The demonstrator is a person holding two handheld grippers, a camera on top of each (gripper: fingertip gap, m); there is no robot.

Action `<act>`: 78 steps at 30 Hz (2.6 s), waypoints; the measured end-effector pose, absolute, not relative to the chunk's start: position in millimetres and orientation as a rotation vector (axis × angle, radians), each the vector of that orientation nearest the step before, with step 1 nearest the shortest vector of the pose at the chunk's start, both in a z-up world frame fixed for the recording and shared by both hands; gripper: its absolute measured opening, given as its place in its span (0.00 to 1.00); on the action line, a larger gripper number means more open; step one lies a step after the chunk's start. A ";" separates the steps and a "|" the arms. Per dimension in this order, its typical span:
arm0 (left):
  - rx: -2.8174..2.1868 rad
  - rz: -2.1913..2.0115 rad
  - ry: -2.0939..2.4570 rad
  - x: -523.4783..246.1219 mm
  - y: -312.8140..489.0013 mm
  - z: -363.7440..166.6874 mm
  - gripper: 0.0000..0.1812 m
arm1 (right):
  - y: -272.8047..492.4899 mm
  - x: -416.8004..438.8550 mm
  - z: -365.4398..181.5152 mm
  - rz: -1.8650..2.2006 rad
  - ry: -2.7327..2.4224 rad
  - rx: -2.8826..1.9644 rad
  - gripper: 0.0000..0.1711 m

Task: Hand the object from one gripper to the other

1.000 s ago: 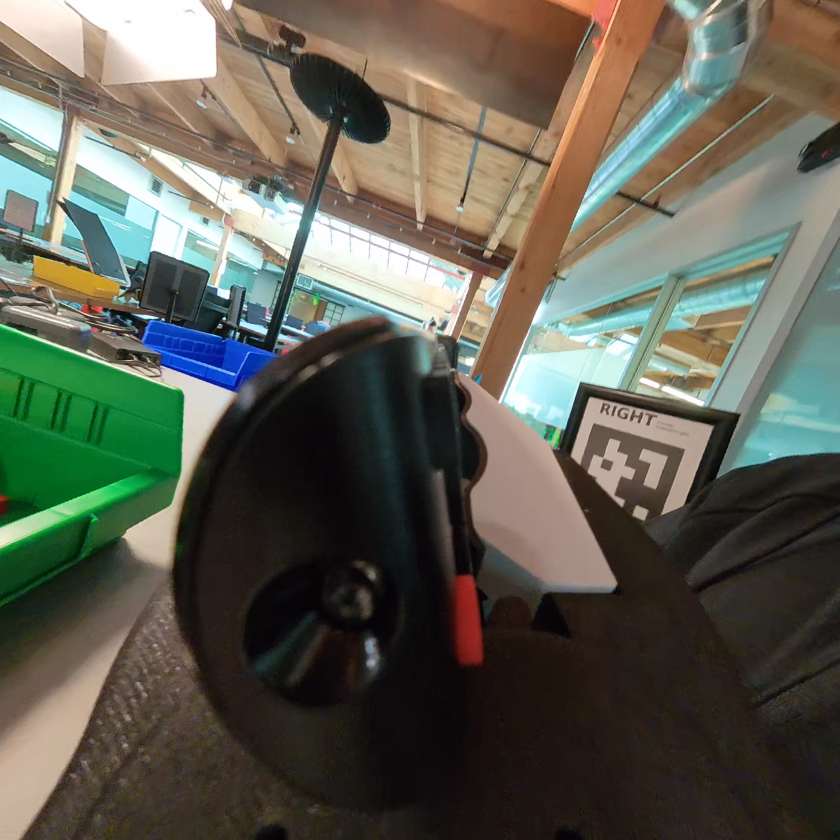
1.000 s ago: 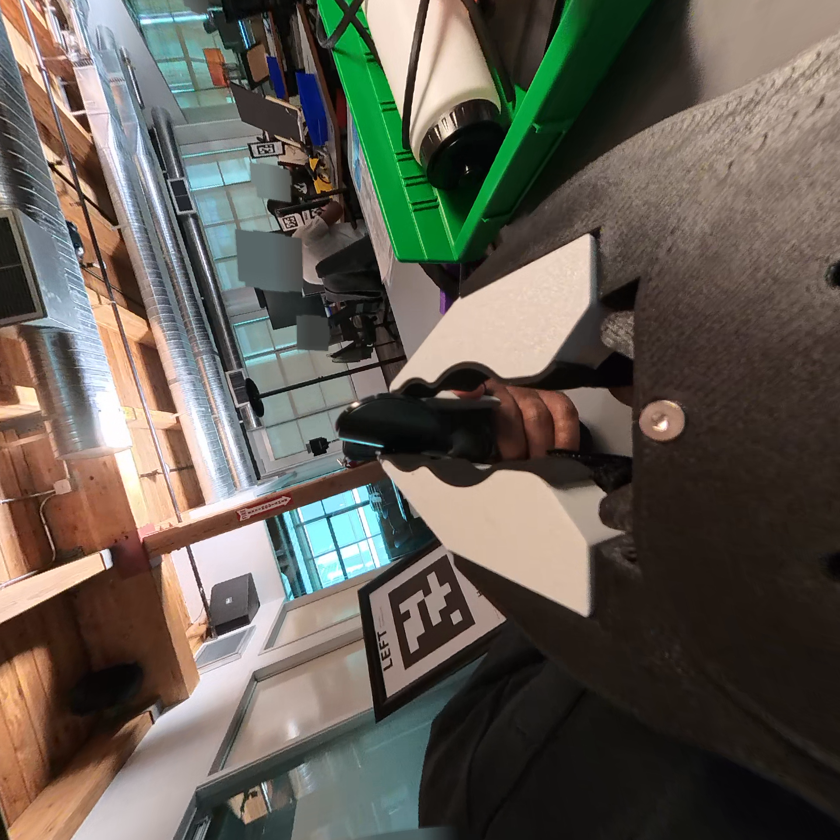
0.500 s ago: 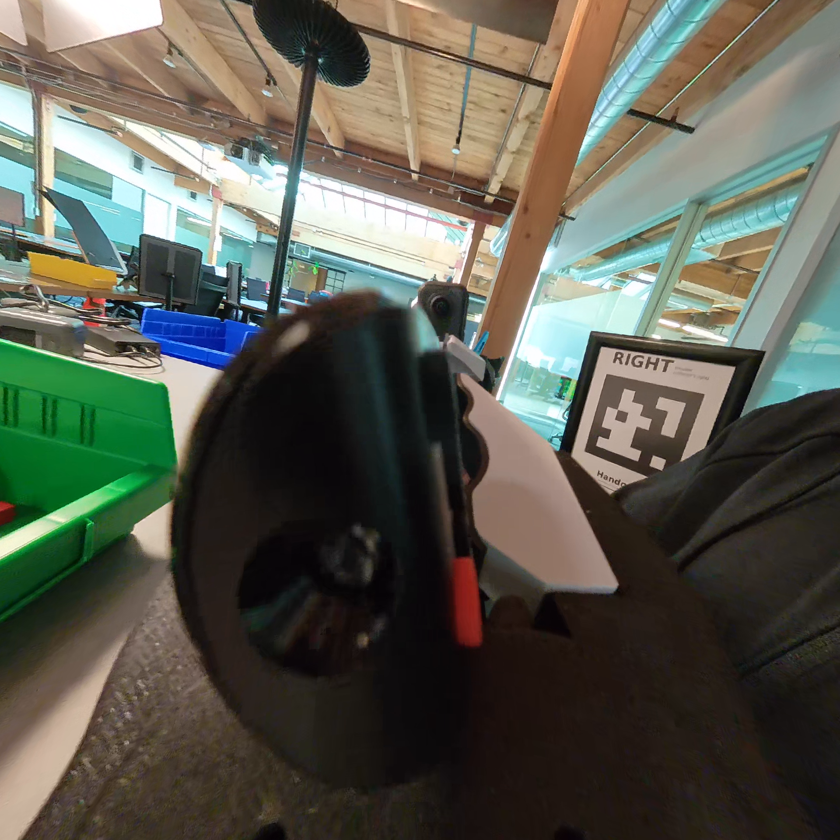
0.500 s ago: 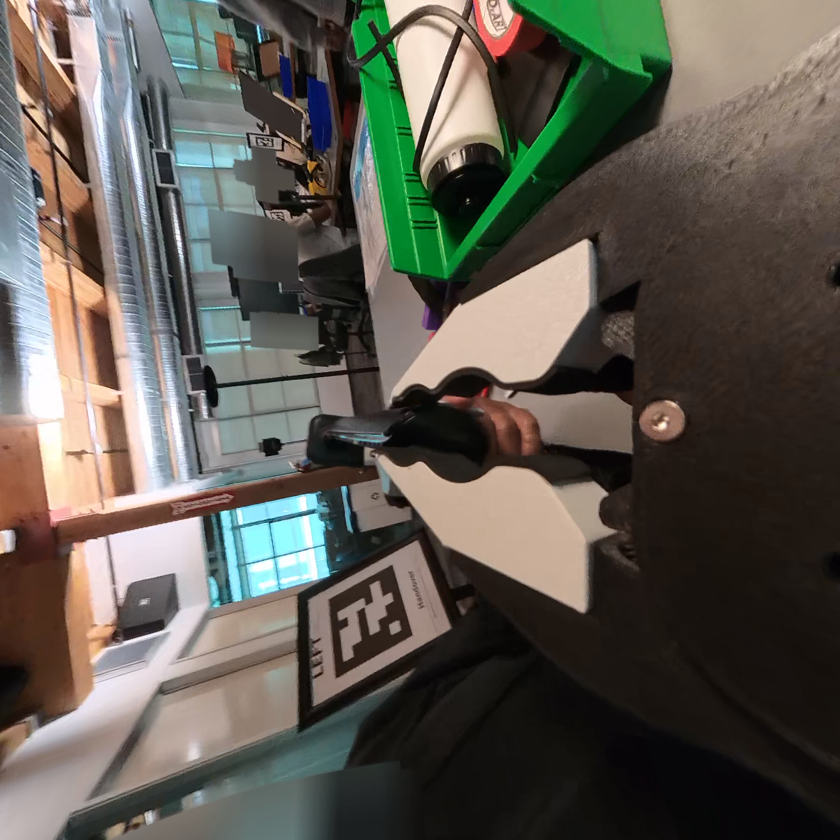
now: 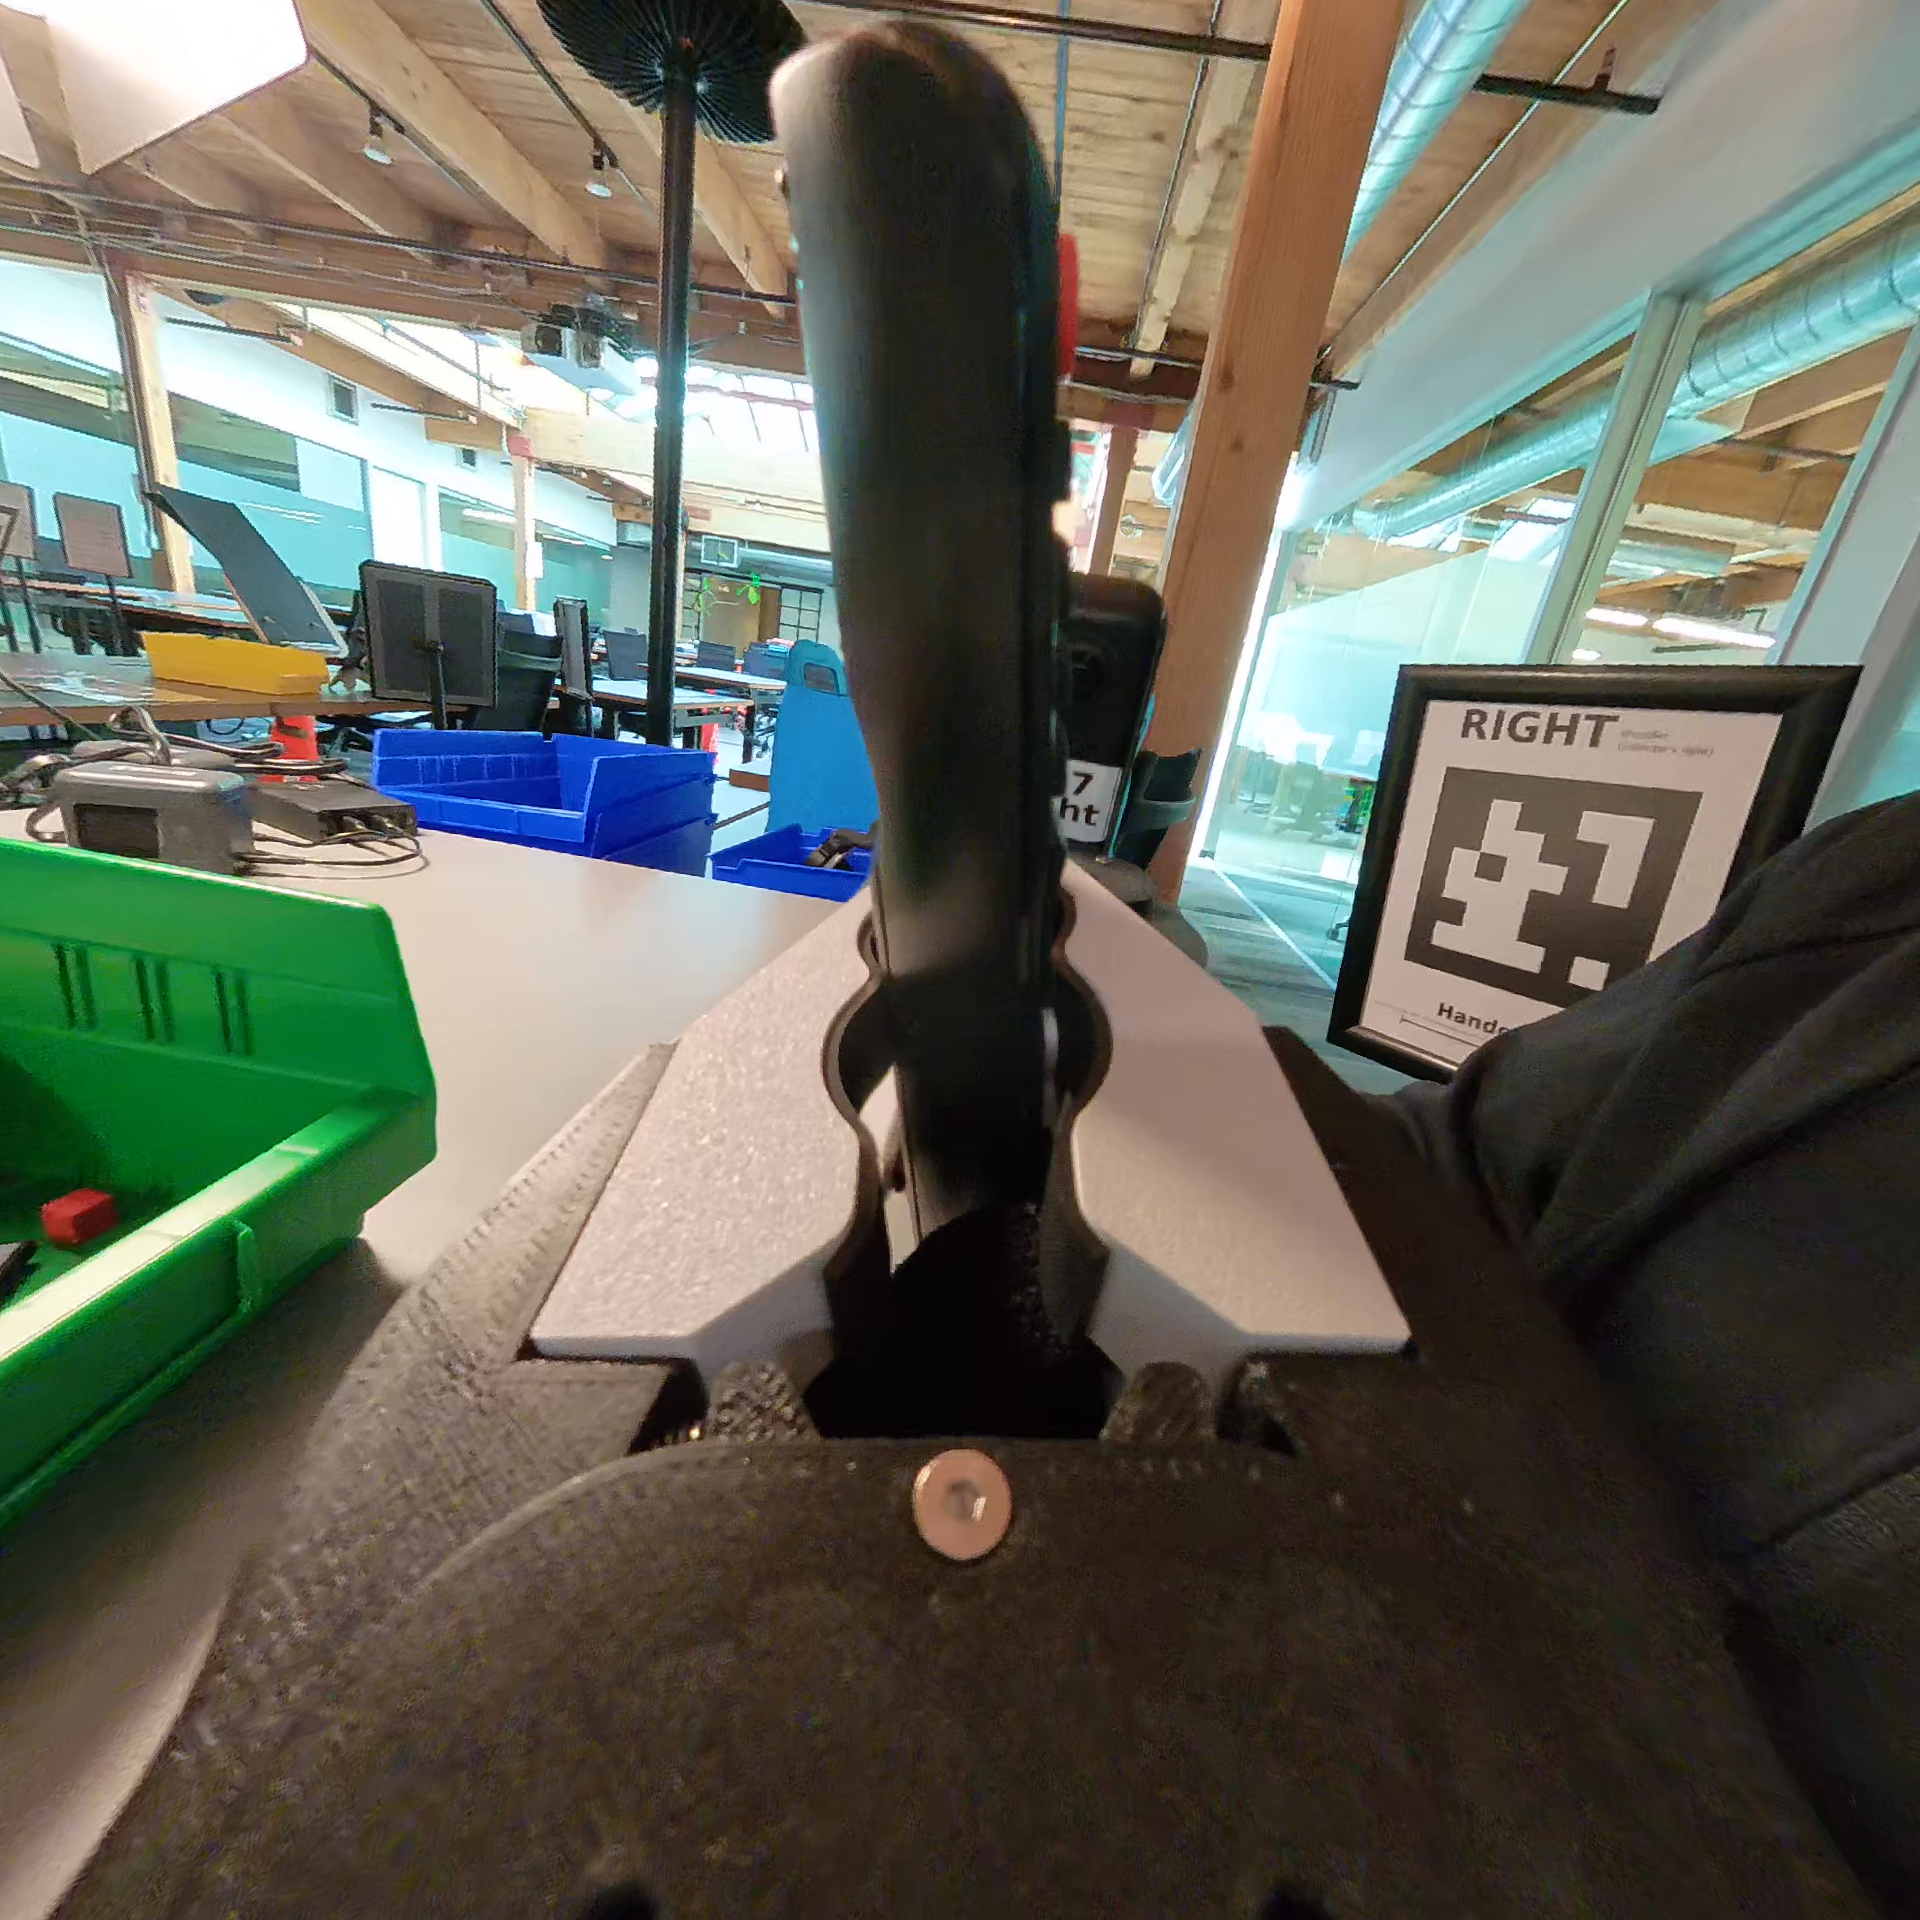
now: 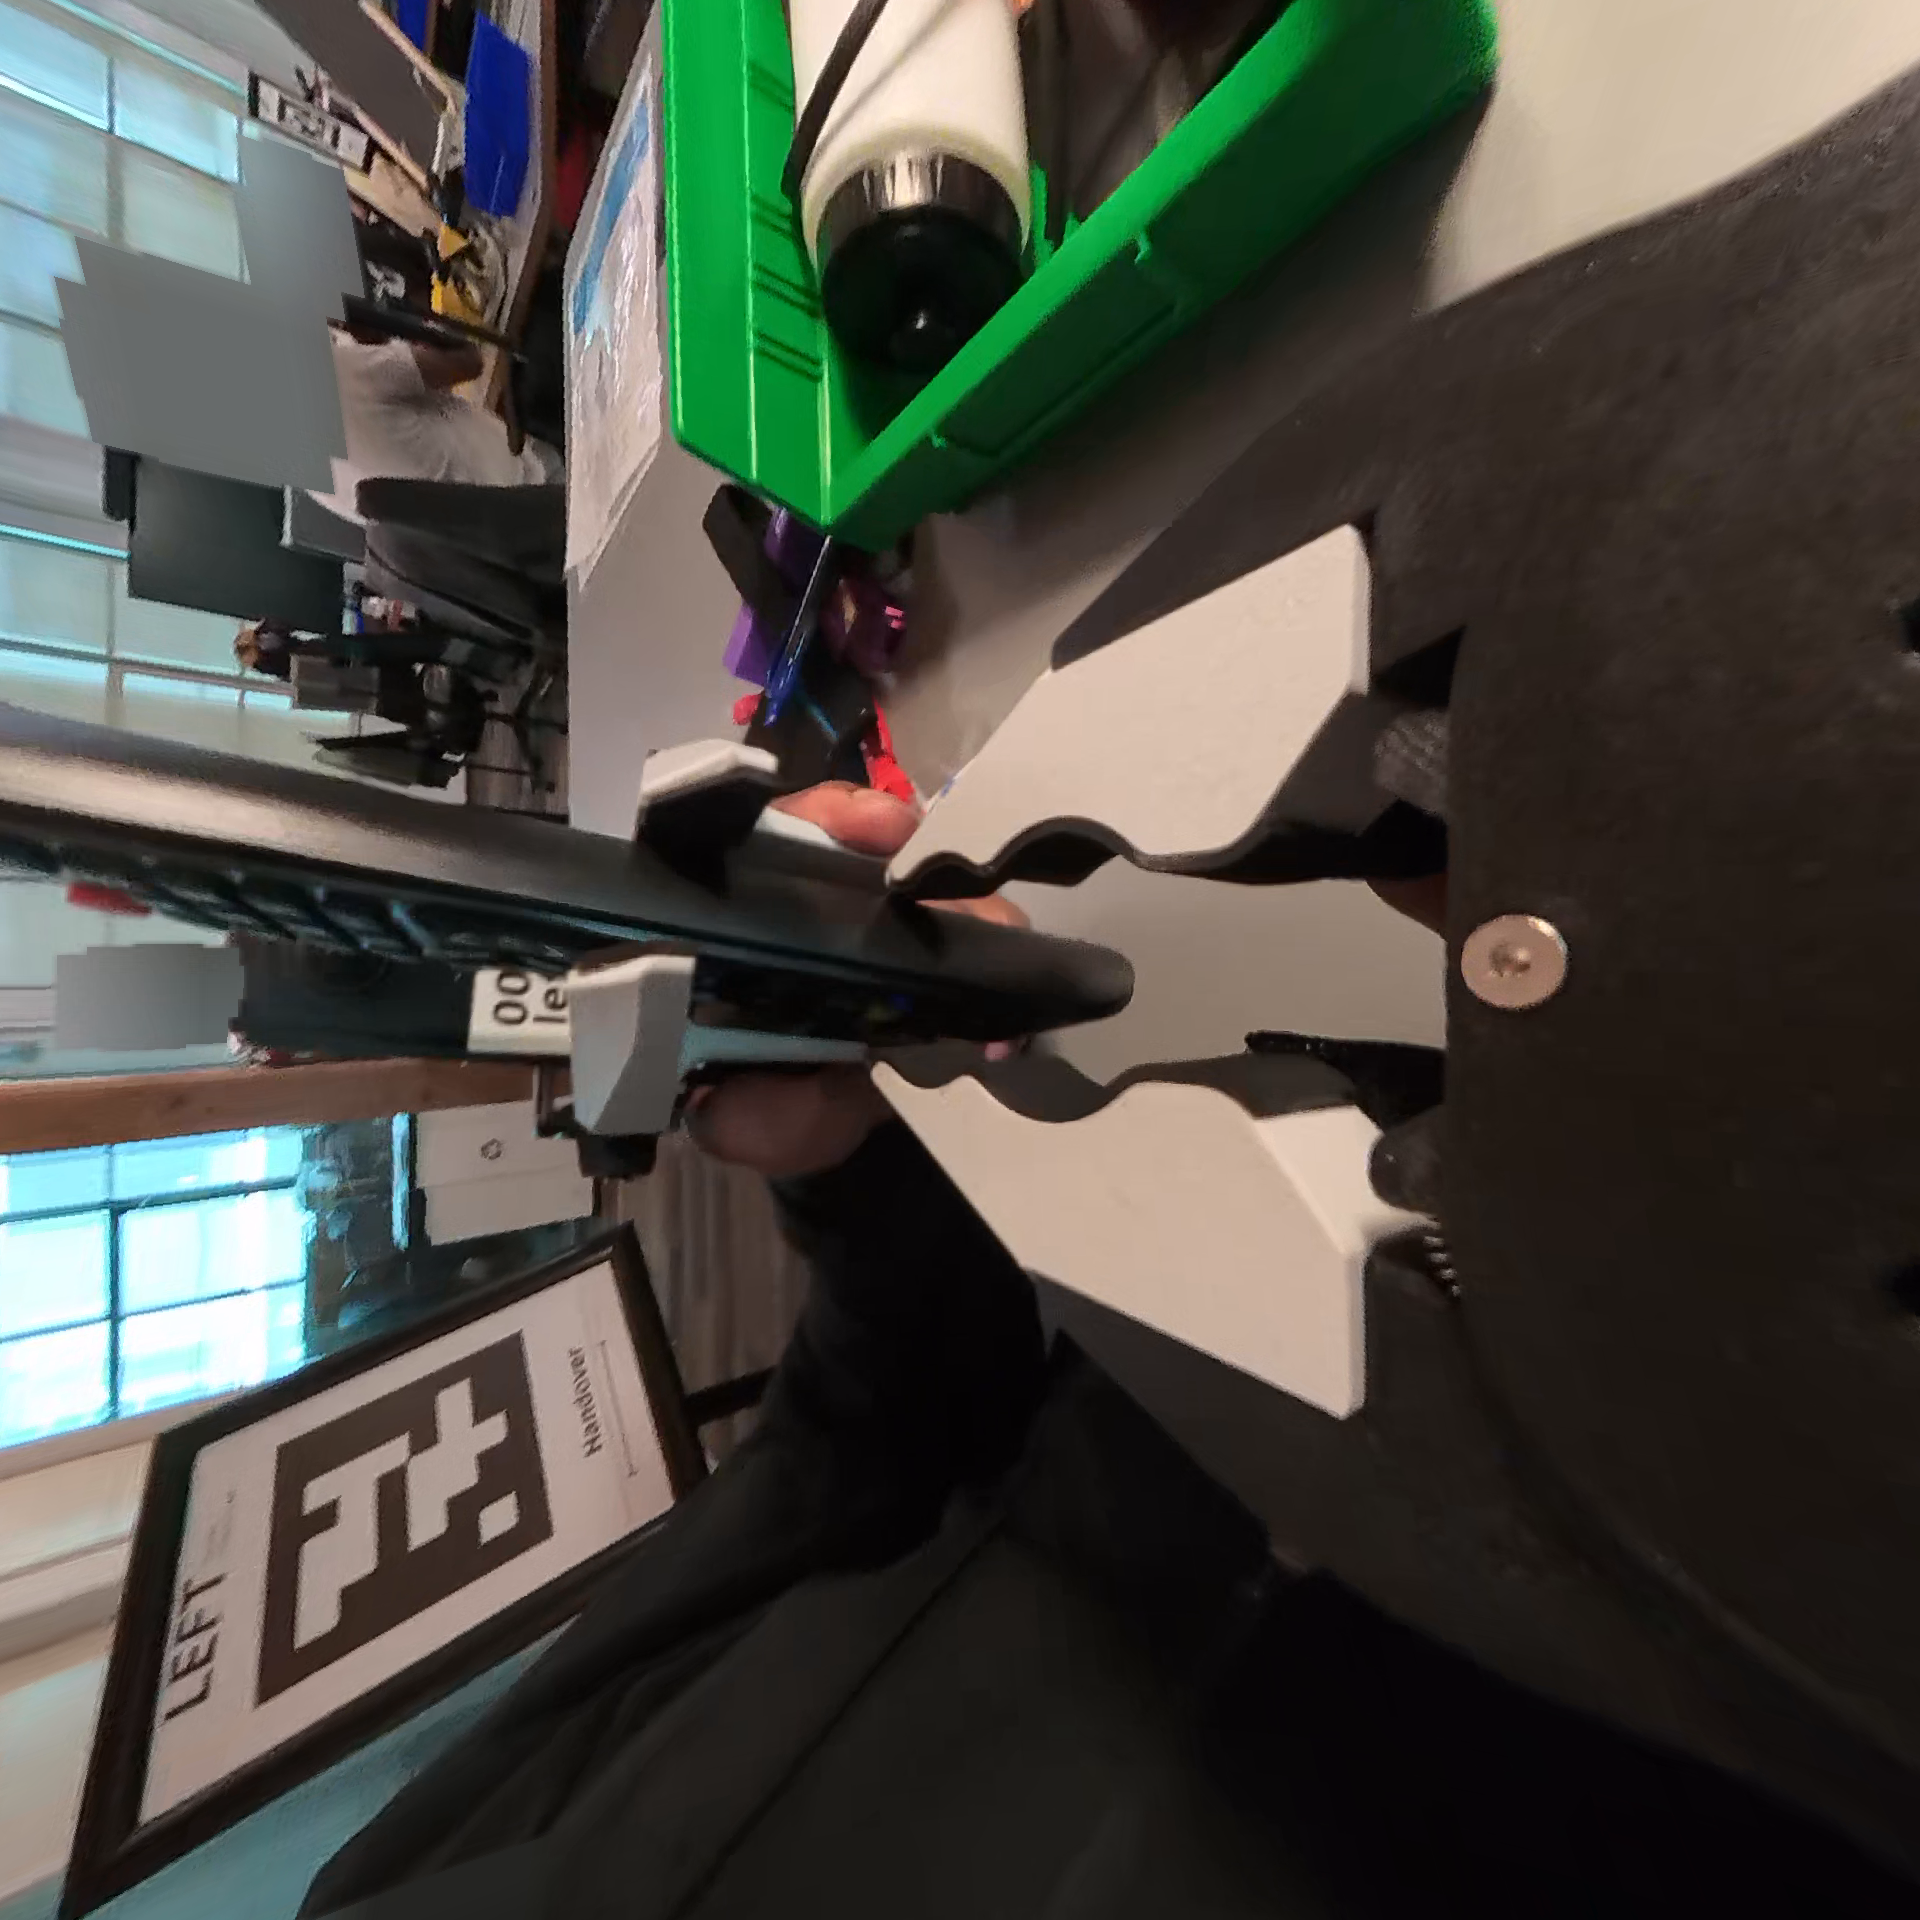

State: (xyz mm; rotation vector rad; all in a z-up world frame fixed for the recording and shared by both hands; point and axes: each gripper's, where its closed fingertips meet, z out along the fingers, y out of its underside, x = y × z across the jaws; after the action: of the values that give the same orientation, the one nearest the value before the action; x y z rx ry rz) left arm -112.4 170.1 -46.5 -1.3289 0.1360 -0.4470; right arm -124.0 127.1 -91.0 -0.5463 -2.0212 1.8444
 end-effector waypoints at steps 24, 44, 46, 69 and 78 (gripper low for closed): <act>-1.330 -0.431 0.090 -117.0 174.0 -47.2 0.22 | 138.4 -134.3 -79.8 1.769 -1.903 -0.532 0.14; -1.328 -0.417 0.125 -113.5 172.2 -46.2 0.16 | 161.7 -131.5 -51.7 1.917 -1.726 -0.554 0.17; -1.333 -0.419 0.109 -115.7 173.4 -47.0 0.16 | 162.5 -133.5 -52.7 1.920 -1.723 -0.570 0.17; -1.245 -0.235 0.104 -126.7 164.0 -31.7 0.15 | 145.7 -135.3 -67.8 1.835 -1.794 -0.523 0.15; -1.395 -0.044 0.165 -125.4 178.9 -55.3 0.14 | 163.2 -119.3 -31.4 2.005 -1.586 -0.445 0.30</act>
State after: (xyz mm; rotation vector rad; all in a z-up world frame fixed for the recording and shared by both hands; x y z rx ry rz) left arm -125.4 178.9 -55.3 -1.3949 0.1645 -0.0445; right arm -119.3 163.2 -31.4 -0.4449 -1.5859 2.0046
